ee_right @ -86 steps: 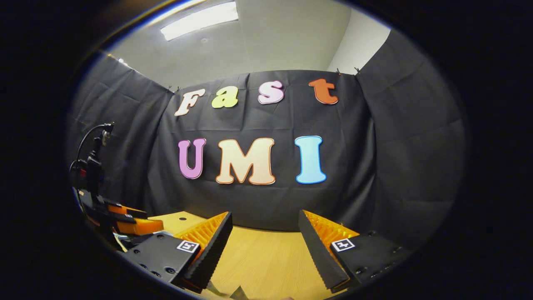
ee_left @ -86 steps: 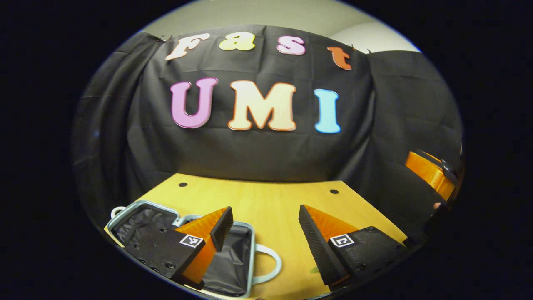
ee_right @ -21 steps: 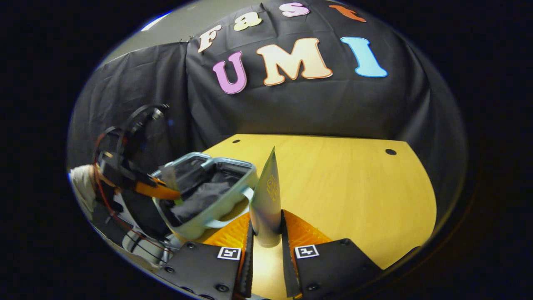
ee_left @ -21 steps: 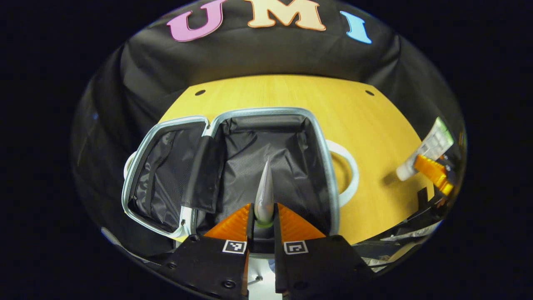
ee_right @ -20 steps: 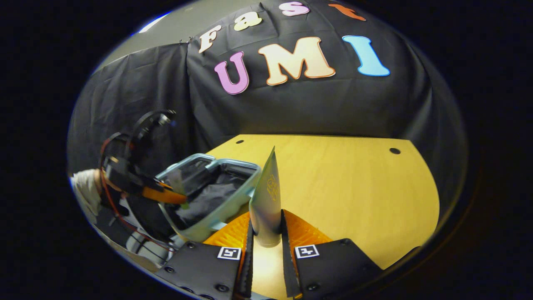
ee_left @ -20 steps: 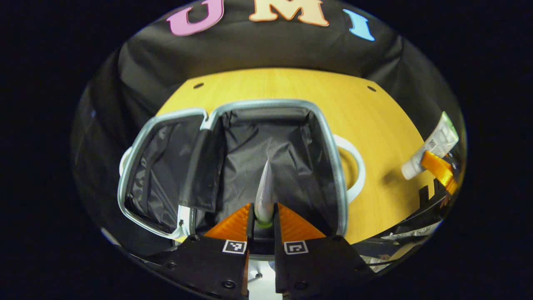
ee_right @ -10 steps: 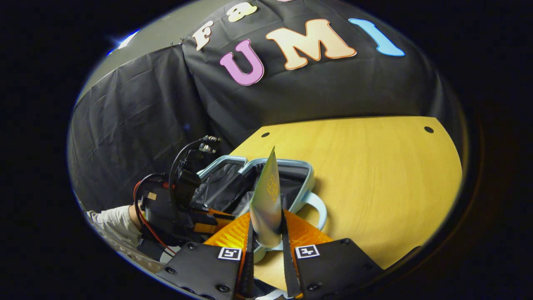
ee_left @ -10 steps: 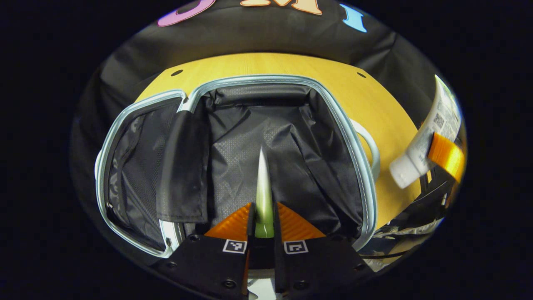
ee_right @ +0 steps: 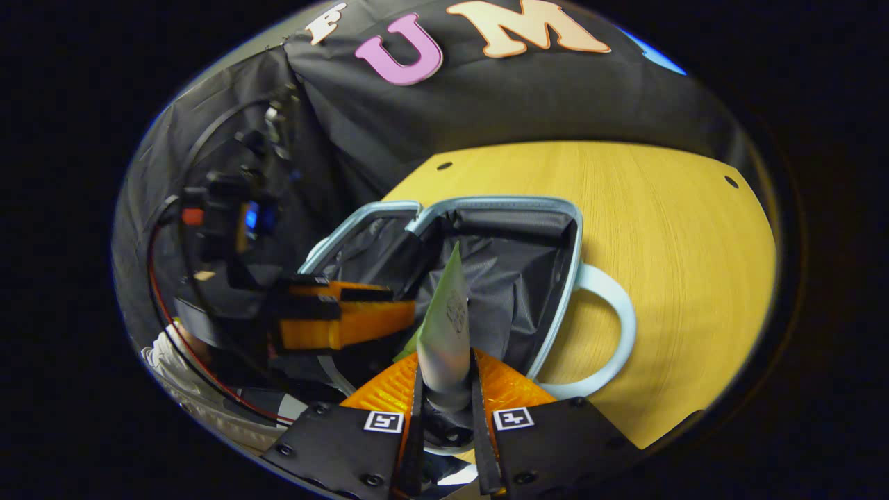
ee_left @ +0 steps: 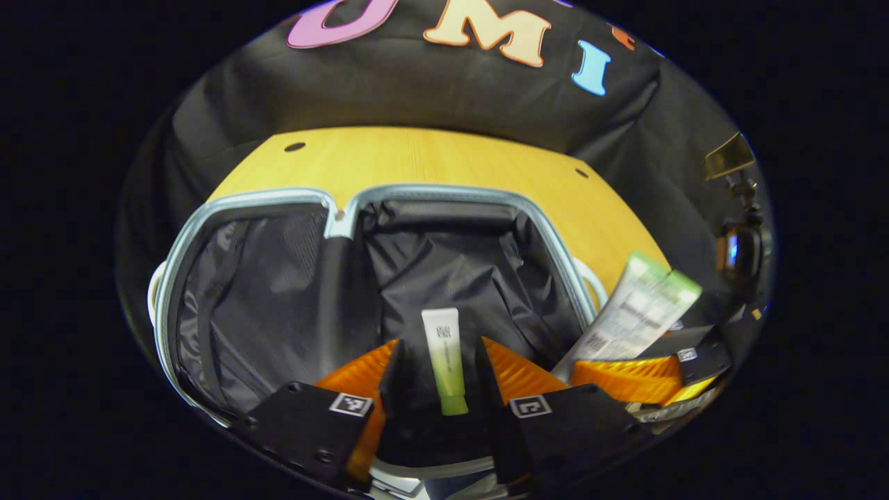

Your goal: First open the suitcase, pack the skin care products into it, and then close the suitcase.

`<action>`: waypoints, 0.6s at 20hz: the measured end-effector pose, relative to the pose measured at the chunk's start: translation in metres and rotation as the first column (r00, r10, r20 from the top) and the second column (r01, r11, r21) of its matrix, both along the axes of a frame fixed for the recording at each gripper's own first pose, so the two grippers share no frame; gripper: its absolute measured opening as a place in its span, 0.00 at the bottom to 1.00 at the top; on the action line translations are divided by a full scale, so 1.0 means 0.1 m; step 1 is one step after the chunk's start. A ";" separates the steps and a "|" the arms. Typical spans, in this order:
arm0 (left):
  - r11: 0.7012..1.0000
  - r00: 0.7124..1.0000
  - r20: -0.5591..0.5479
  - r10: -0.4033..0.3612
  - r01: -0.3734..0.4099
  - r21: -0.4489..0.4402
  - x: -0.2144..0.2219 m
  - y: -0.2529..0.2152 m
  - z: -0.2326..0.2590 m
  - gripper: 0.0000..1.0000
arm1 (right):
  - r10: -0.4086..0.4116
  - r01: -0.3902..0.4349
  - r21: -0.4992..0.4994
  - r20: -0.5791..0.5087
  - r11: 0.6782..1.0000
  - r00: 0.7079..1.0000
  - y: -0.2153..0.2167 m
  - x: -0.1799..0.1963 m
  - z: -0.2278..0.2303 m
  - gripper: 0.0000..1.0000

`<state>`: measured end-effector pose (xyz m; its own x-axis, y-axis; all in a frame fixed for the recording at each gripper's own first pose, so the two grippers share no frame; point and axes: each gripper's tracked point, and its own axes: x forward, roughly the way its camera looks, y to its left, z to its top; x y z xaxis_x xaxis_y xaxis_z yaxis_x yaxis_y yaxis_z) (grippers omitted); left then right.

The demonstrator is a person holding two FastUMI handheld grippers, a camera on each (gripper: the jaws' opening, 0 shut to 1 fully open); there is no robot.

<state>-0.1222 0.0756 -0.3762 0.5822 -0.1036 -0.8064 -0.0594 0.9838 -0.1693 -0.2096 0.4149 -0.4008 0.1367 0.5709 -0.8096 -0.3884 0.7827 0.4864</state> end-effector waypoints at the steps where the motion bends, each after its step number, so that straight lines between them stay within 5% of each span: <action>1: 1.000 0.999 0.042 0.020 -0.020 0.006 0.05 0.11 0.09 0.61 | -0.013 0.012 -0.034 -0.017 0.999 1.000 0.01 -0.01 -0.09 0.33; 2: 0.999 0.997 0.072 0.035 -0.035 -0.002 0.08 0.20 0.19 0.74 | -0.024 0.023 -0.054 -0.029 0.998 0.999 0.02 -0.04 -0.14 0.33; 6: 0.993 0.988 0.110 0.110 -0.114 0.026 0.01 0.78 0.35 0.80 | -0.097 0.095 -0.080 -0.027 0.992 0.995 0.09 0.06 -0.20 0.30; 9: 0.980 0.976 0.106 0.190 -0.194 0.034 -0.13 1.21 0.38 0.76 | -0.133 0.135 -0.101 0.034 0.986 0.991 0.08 0.22 -0.16 0.42; 10: 0.975 0.971 0.102 0.217 -0.221 0.031 -0.17 1.34 0.37 0.78 | -0.148 0.151 -0.084 0.049 0.985 0.988 0.12 0.25 -0.14 0.34; 12: 0.958 0.955 0.096 0.279 -0.284 0.035 -0.27 1.63 0.40 0.87 | -0.176 0.180 -0.043 0.091 0.983 0.980 0.19 0.37 -0.01 0.65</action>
<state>-0.1493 0.2383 -0.3359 0.6520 0.1123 -0.7498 -0.3219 0.9364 -0.1396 -0.1722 0.4336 -0.4022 0.3029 0.4897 -0.8176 -0.2796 0.8658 0.4150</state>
